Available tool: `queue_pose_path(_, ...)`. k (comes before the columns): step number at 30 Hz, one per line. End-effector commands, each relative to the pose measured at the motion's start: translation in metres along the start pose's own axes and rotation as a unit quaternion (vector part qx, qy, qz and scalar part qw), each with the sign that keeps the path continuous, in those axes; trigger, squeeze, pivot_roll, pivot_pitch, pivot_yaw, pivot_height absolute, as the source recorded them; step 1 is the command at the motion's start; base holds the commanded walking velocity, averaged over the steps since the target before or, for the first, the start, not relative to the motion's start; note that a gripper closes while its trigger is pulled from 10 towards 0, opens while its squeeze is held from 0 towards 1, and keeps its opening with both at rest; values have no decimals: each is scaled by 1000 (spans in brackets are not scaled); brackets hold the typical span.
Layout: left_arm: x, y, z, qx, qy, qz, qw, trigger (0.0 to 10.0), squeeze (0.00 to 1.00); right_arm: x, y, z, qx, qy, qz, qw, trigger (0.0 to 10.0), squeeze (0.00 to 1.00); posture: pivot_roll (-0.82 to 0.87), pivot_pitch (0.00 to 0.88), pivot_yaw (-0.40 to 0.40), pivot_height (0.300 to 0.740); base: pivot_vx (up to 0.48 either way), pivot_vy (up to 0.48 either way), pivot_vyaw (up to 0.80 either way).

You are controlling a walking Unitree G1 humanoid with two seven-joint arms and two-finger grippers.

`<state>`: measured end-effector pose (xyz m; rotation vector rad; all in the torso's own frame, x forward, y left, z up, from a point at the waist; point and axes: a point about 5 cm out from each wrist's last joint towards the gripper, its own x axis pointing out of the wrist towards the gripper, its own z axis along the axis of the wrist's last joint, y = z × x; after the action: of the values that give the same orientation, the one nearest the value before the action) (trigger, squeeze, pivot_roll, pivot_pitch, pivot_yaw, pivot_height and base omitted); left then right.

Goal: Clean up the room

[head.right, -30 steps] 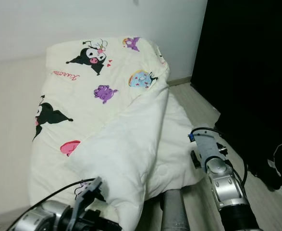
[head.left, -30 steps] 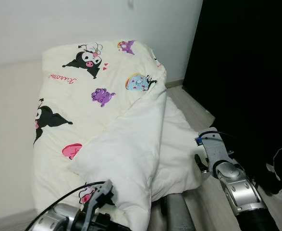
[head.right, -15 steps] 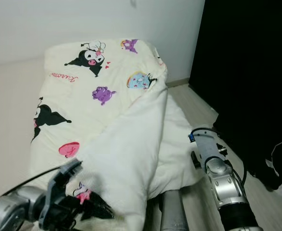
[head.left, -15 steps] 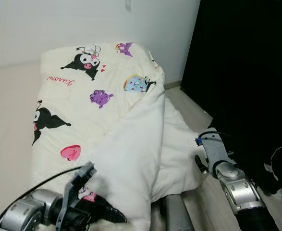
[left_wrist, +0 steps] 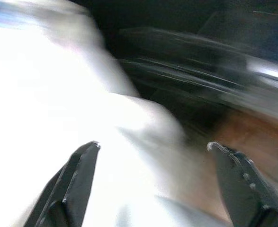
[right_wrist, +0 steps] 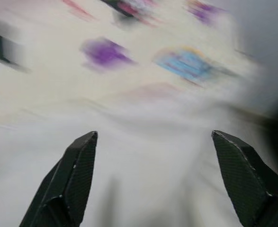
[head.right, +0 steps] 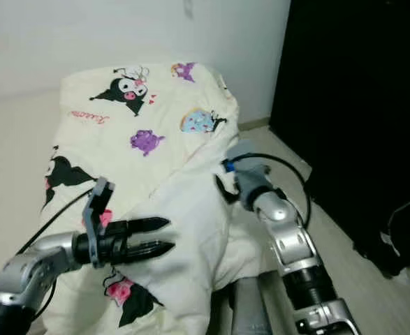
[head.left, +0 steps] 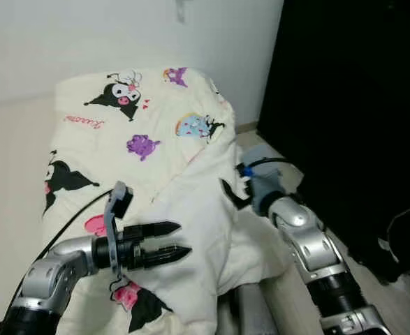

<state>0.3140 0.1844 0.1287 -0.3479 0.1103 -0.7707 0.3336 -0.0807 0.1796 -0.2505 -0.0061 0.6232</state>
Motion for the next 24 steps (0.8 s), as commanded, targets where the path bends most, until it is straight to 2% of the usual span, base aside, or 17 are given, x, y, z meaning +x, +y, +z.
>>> queue_pose_path(1,-9,21,2,3,-31,109,994,10000,0,5,25,14,7,-28,72,997,10000,0,-151,117,3,560,0,0,0)
queue_pose_path(2,-10,25,3,5,-38,131,991,10000,0,6,29,15,10,-30,84,996,10000,0,-151,117,3,560,0,0,0)
queue_pose_path(4,-10,25,3,5,-38,131,991,10000,0,6,29,15,10,-30,84,996,10000,0,-151,117,3,560,0,0,0)
queue_pose_path(5,-35,52,10,5,-87,268,960,10000,0,8,61,2,1,-2,162,987,10000,0,-139,124,-7,560,0,0,0)
queue_pose_path(6,-46,61,12,3,-106,316,943,10000,0,8,71,-4,-2,8,187,982,10000,0,-136,125,-8,560,0,0,0)
queue_pose_path(7,-46,61,12,3,-106,316,943,10000,0,8,71,-4,-2,8,187,982,10000,0,-136,125,-8,560,0,0,0)
queue_pose_path(8,-60,70,16,23,-111,368,923,10000,0,9,77,-11,-12,24,196,980,10000,0,-132,128,-8,560,0,0,0)
queue_pose_path(9,-66,74,18,39,-112,394,912,10000,0,10,78,-15,-18,31,196,980,10000,0,-132,128,-8,560,0,0,0)
queue_pose_path(10,-66,74,18,39,-112,394,912,10000,0,10,78,-15,-18,31,196,980,10000,0,-132,128,-8,560,0,0,0)
queue_pose_path(12,-86,85,23,88,-91,468,875,10000,0,12,82,-23,-30,49,198,978,10000,0,-119,134,-9,560,0,0,0)
queue_pose_path(13,-86,85,23,88,-91,468,875,10000,0,12,82,-23,-30,49,198,978,10000,0,-119,134,-9,560,0,0,0)
queue_pose_path(14,-93,90,23,118,-75,504,852,10000,0,13,85,-27,-30,59,202,977,10000,0,-114,135,-9,560,0,0,0)
queue_pose_path(16,-101,94,21,163,-47,540,825,10000,0,16,91,-34,-34,76,209,974,10000,0,-105,136,-9,560,0,0,0)
queue_pose_path(19,-103,95,19,177,-36,546,818,10000,0,17,94,-37,-38,83,213,973,10000,0,-103,137,-8,560,0,0,0)
queue_pose_path(22,-111,96,1,204,9,569,797,10000,0,21,110,-59,-16,111,237,965,10000,0,-73,151,-8,560,0,0,0)
queue_pose_path(23,-111,96,1,204,9,569,797,10000,0,21,110,-59,-16,111,237,965,10000,0,-73,151,-8,560,0,0,0)
queue_pose_path(24,-114,96,-4,205,16,576,791,10000,0,22,115,-66,-7,119,248,961,10000,0,-68,151,-7,560,0,0,0)
